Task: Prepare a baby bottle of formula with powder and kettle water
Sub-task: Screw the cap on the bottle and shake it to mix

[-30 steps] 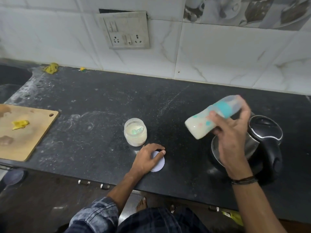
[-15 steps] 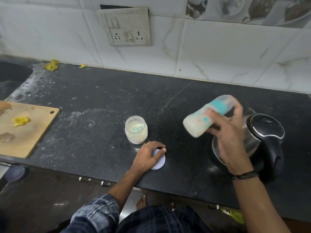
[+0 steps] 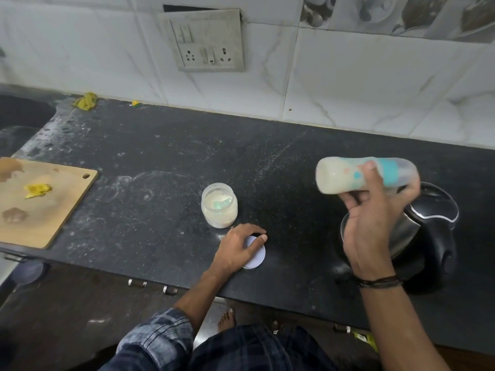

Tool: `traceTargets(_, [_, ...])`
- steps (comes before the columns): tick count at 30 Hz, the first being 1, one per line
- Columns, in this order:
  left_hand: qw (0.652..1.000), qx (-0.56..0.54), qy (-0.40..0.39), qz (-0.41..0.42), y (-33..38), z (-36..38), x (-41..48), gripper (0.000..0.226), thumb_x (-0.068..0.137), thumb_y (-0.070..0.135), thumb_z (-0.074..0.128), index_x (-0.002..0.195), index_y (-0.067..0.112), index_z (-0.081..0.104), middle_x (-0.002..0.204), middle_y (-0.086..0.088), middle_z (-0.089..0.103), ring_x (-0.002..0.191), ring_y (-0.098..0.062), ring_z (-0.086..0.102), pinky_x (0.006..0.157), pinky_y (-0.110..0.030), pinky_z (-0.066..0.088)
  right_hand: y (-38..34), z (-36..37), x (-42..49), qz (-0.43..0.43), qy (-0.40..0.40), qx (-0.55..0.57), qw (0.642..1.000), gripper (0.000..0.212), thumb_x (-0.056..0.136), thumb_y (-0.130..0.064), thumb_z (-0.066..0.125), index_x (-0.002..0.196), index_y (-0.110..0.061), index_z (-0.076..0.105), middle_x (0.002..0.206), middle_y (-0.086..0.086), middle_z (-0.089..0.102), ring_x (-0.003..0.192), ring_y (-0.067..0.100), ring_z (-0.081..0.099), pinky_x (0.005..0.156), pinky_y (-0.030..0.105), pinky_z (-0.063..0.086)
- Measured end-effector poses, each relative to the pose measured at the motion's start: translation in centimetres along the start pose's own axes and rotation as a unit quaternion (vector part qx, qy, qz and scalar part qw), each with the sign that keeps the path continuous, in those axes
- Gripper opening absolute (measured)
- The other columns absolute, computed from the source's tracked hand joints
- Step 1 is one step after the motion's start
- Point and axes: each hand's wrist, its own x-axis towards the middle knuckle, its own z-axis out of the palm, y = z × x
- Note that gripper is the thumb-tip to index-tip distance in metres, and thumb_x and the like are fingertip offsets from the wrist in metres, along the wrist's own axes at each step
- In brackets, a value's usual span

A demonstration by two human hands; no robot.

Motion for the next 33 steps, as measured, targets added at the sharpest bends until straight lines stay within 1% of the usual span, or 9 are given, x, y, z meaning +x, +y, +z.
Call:
traceTargets(3, [1.0,-0.005,-0.003,0.003,-0.2,0.0,0.0,0.022,0.097,0.045,0.062,0.109,0.031,0.074,0.112,0.02,0.071,0.109,0.001,0.06,0.096,-0.021,0.045,0.2,0.0,-0.5,0.013,-0.064,-0.069,0.995,0.074,0.087,-0.005,0.074,0.148,-0.022,0.034,0.111,-0.005,0.071,0.108,0.021,0.071,0.076,0.039,0.062])
traceTargets(4, [1.0,-0.002,-0.005,0.003,-0.1,-0.1,0.0,0.022,0.097,0.045,0.062,0.11,0.031,0.074,0.112,0.021,0.071,0.108,0.001,0.06,0.095,-0.02,0.044,0.0,0.1,-0.7,-0.004,-0.064,-0.058,0.996,0.076,0.088,-0.004,0.073,0.15,-0.02,0.032,0.11,-0.007,0.072,0.106,0.018,0.071,0.078,0.038,0.061])
traceTargets(7, [1.0,0.004,-0.002,-0.002,0.2,-0.1,0.0,0.019,0.098,0.042,0.063,0.11,0.031,0.074,0.112,0.021,0.071,0.108,0.003,0.059,0.094,-0.016,0.041,-0.7,0.2,-0.3,-0.036,-0.037,-0.015,0.999,0.07,0.095,-0.01,0.069,0.15,-0.019,0.026,0.121,-0.004,0.067,0.114,0.019,0.068,0.082,0.043,0.06])
traceTargets(11, [1.0,0.0,-0.007,0.004,0.0,-0.2,-0.1,0.023,0.097,0.045,0.061,0.11,0.031,0.074,0.113,0.02,0.071,0.108,0.002,0.059,0.094,-0.013,0.041,-0.8,0.6,-0.3,-0.003,-0.103,-0.074,0.992,0.075,0.082,-0.009,0.076,0.144,-0.024,0.035,0.109,-0.005,0.072,0.103,0.02,0.07,0.075,0.036,0.061])
traceTargets(14, [1.0,0.004,-0.006,0.002,0.2,-0.2,-0.1,0.023,0.098,0.044,0.062,0.11,0.031,0.074,0.113,0.02,0.071,0.108,0.002,0.059,0.094,-0.015,0.041,-0.7,0.4,0.0,0.015,-0.038,0.007,0.999,0.073,0.09,-0.016,0.074,0.15,-0.02,0.032,0.128,0.005,0.065,0.112,0.022,0.07,0.08,0.04,0.06])
traceTargets(16, [1.0,0.002,-0.003,0.0,0.1,-0.1,-0.1,0.023,0.097,0.045,0.061,0.11,0.031,0.074,0.113,0.02,0.071,0.107,0.001,0.059,0.095,-0.019,0.043,-0.4,0.3,0.1,0.048,-0.03,-0.003,0.998,0.068,0.093,-0.017,0.072,0.149,-0.021,0.034,0.134,0.009,0.063,0.115,0.025,0.07,0.08,0.041,0.06])
traceTargets(20, [1.0,0.002,-0.004,0.002,-0.3,0.1,0.0,0.022,0.097,0.046,0.061,0.109,0.032,0.073,0.112,0.021,0.071,0.107,0.001,0.06,0.097,-0.025,0.046,0.3,-0.1,-0.2,0.101,-0.043,-0.018,0.994,0.071,0.086,-0.021,0.074,0.148,-0.024,0.038,0.12,0.002,0.07,0.111,0.021,0.072,0.078,0.038,0.061])
traceTargets(27, [1.0,0.003,-0.003,0.002,-0.2,0.1,0.0,0.024,0.096,0.047,0.06,0.109,0.031,0.074,0.112,0.019,0.071,0.107,0.001,0.06,0.097,-0.023,0.044,0.5,-0.5,-0.1,0.118,-0.049,-0.014,0.992,0.069,0.089,-0.021,0.071,0.149,-0.023,0.038,0.115,-0.001,0.071,0.11,0.019,0.072,0.081,0.04,0.061])
traceTargets(33, [1.0,0.008,-0.006,0.001,-0.1,0.0,0.0,0.024,0.097,0.047,0.06,0.109,0.031,0.074,0.112,0.02,0.071,0.107,0.001,0.059,0.096,-0.021,0.043,0.6,-0.7,-0.2,0.131,-0.053,-0.011,0.99,0.067,0.089,-0.022,0.071,0.149,-0.024,0.04,0.119,0.0,0.069,0.113,0.019,0.071,0.082,0.041,0.061])
